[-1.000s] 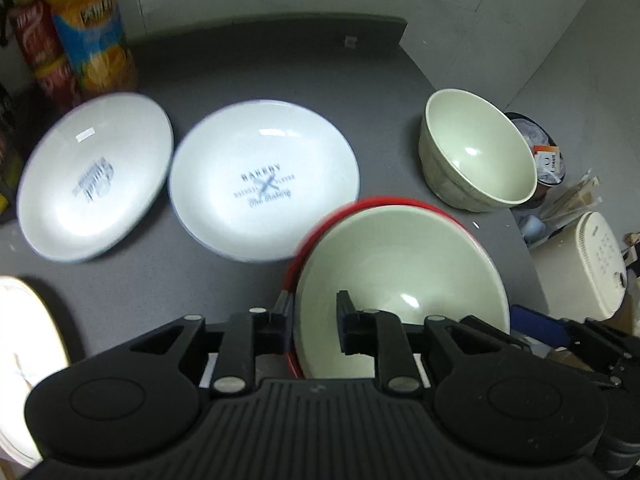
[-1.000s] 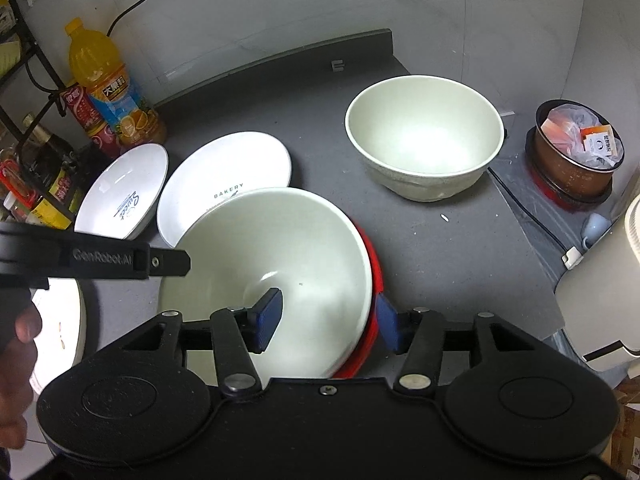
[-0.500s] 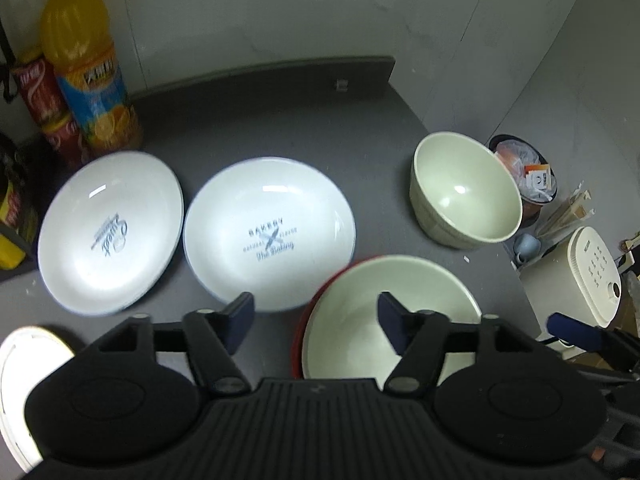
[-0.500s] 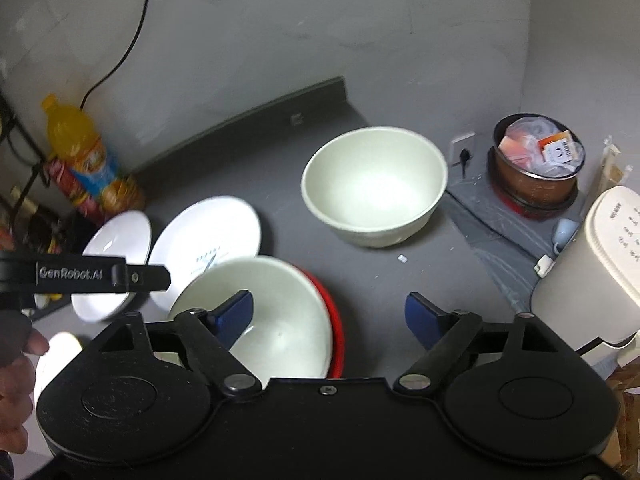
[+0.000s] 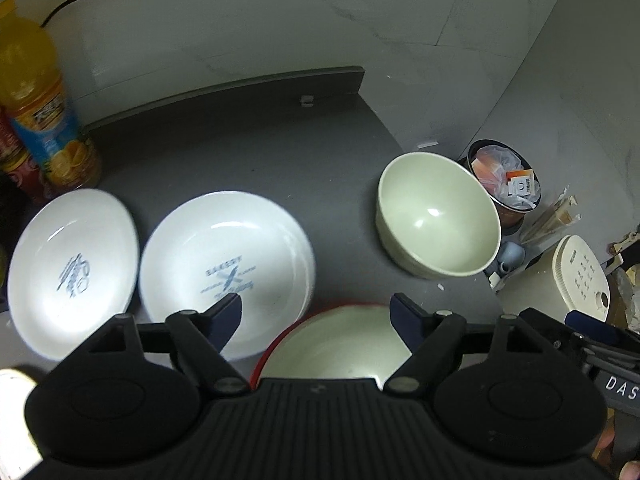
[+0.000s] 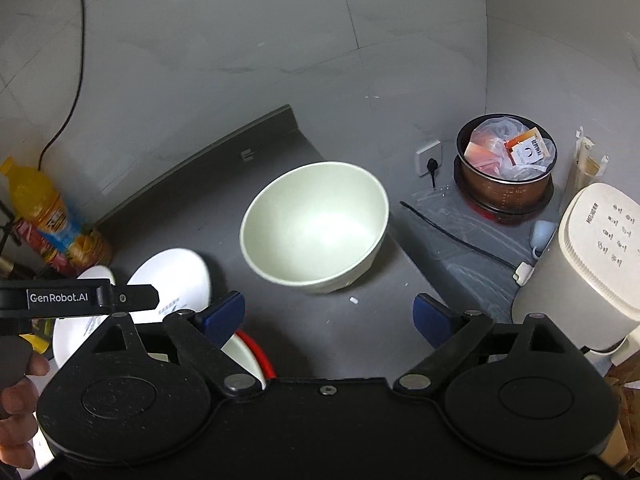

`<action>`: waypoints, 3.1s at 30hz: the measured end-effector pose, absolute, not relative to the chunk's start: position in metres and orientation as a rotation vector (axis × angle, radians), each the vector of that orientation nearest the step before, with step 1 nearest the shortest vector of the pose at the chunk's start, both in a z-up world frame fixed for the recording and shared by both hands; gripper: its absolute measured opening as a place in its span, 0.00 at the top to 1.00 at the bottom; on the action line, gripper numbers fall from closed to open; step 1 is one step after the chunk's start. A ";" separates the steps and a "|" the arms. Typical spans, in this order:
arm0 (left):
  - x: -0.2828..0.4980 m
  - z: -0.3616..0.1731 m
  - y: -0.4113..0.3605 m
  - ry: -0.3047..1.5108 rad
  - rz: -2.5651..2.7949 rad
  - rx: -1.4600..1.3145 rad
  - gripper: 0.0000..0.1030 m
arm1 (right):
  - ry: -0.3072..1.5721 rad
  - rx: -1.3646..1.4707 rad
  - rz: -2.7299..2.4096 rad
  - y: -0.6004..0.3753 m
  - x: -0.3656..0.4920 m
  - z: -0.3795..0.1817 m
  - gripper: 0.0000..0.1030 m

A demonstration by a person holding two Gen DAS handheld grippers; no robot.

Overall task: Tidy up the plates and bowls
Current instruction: 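Move both grippers to the smaller cream bowl and grasp its rim, then lift the smaller cream bowl with both grippers and carry it over the stack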

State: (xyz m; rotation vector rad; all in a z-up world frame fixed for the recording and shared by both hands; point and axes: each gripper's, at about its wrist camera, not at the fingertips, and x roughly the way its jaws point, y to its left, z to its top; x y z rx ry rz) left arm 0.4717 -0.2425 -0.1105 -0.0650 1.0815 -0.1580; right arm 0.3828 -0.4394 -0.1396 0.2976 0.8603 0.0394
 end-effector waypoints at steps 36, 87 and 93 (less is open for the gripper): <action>0.566 -0.196 -0.321 1.194 -0.156 -0.199 0.93 | 0.988 0.359 0.032 -0.468 0.467 -0.215 0.77; 0.415 -0.110 -0.213 1.078 -0.223 -0.251 0.92 | 0.842 0.339 0.054 -0.394 0.309 -0.140 0.77; 0.402 -0.116 -0.203 1.094 -0.211 -0.258 0.91 | 0.865 0.338 0.059 -0.389 0.300 -0.147 0.77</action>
